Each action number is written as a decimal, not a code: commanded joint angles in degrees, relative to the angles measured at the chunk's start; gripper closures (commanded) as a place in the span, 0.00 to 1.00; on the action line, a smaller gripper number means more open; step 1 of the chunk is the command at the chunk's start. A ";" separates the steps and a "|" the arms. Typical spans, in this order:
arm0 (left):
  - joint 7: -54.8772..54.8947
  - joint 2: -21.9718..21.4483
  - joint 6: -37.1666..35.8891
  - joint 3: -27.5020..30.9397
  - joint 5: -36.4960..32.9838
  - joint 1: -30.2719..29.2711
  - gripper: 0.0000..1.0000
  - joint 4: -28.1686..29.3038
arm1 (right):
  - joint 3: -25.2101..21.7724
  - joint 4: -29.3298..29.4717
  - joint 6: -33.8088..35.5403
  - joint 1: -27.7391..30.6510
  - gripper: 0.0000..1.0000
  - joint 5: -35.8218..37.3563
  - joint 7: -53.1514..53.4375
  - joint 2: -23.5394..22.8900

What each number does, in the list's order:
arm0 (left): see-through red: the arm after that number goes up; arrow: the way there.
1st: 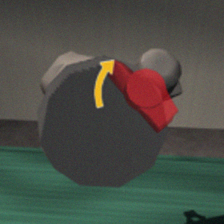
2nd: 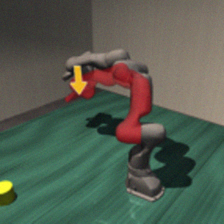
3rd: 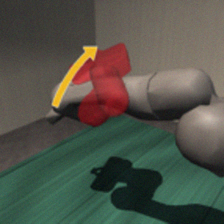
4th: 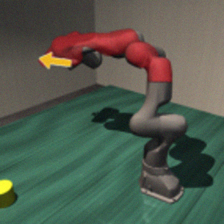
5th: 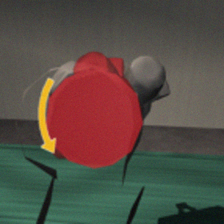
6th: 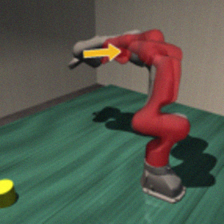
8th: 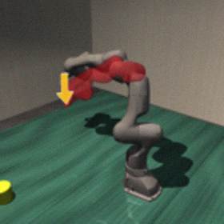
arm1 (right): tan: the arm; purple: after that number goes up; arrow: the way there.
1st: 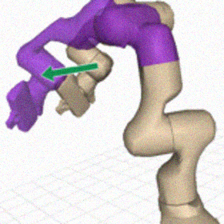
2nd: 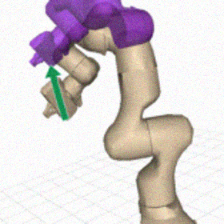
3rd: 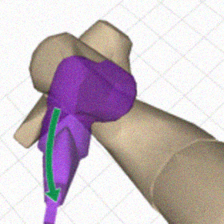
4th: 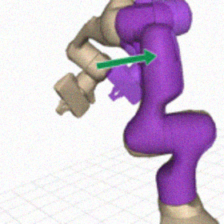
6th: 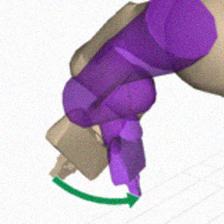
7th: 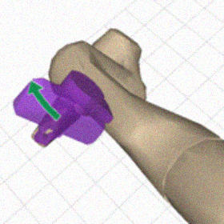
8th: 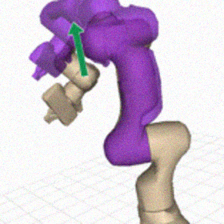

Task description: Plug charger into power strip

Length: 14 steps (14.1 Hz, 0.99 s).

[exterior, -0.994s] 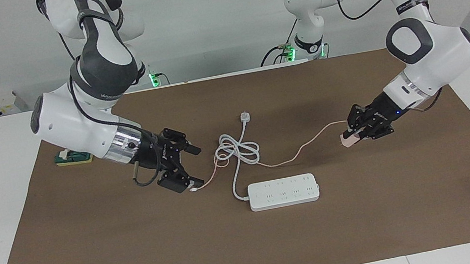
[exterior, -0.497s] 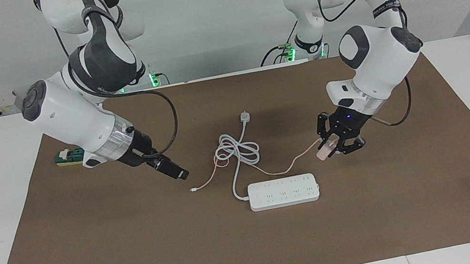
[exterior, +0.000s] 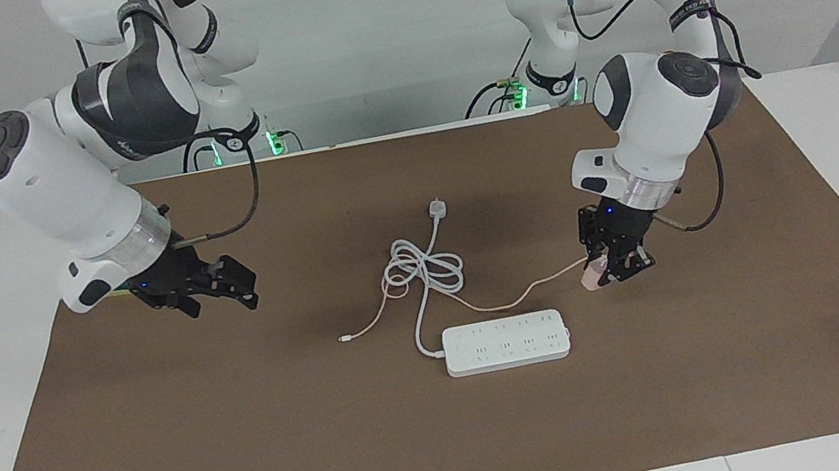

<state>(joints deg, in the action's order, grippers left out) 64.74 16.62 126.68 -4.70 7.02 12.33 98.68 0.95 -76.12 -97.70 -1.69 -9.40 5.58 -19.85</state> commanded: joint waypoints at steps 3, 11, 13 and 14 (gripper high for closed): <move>1.26 2.18 3.65 0.66 -5.87 1.91 1.00 -0.05 | 0.55 -2.09 5.93 2.39 0.00 4.74 -10.77 6.56; 1.09 9.74 2.70 0.48 -5.88 5.07 1.00 -6.99 | 0.46 -19.22 12.45 4.77 0.00 9.57 -11.38 22.91; 1.09 10.37 2.69 0.57 -5.88 6.56 1.00 -7.71 | 0.46 -20.11 11.05 4.68 0.00 10.80 -11.38 23.01; 1.00 10.37 2.78 0.57 -5.97 7.09 1.00 -7.45 | 0.46 -20.12 9.83 4.68 0.00 11.68 -11.38 22.84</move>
<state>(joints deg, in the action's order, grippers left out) 65.45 25.70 129.62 -4.85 1.49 17.66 93.17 0.87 -93.49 -85.01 2.19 0.34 -4.10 1.67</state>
